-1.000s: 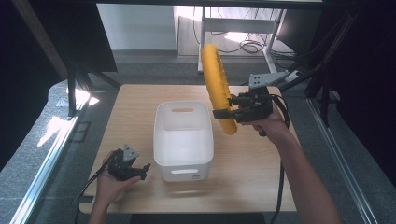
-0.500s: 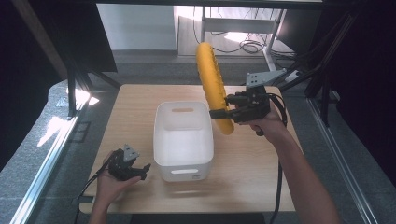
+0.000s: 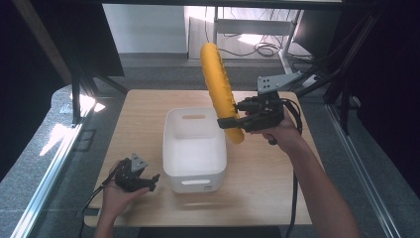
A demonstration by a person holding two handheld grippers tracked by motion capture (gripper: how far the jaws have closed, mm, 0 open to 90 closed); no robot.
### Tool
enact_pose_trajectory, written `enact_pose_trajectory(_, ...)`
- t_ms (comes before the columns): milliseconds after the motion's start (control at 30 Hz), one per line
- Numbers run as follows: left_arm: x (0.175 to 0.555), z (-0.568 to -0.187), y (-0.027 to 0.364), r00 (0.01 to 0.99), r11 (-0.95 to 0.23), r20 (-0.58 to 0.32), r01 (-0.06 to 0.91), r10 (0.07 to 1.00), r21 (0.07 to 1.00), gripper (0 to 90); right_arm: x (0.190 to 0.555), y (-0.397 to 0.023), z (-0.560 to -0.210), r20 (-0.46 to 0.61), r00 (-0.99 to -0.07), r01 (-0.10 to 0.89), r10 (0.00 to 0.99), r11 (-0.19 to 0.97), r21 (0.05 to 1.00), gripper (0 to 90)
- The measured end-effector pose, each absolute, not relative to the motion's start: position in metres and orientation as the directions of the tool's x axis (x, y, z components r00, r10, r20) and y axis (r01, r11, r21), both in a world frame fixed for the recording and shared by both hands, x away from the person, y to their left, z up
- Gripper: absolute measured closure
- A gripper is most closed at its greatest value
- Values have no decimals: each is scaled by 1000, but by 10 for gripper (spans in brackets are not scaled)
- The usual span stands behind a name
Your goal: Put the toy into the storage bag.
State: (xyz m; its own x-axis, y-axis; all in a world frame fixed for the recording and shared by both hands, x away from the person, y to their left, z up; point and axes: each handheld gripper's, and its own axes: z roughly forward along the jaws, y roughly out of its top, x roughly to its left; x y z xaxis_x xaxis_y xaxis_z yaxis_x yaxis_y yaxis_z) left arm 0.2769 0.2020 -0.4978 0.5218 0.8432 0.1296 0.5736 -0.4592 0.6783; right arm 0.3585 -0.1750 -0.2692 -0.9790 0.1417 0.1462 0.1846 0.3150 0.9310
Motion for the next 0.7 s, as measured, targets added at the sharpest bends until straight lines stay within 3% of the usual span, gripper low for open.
enact_pose_trajectory(700,277,-498,202,524,-465,133,576,841,672,131,350,-156,-268,147,-986,163,73,323,932,512)
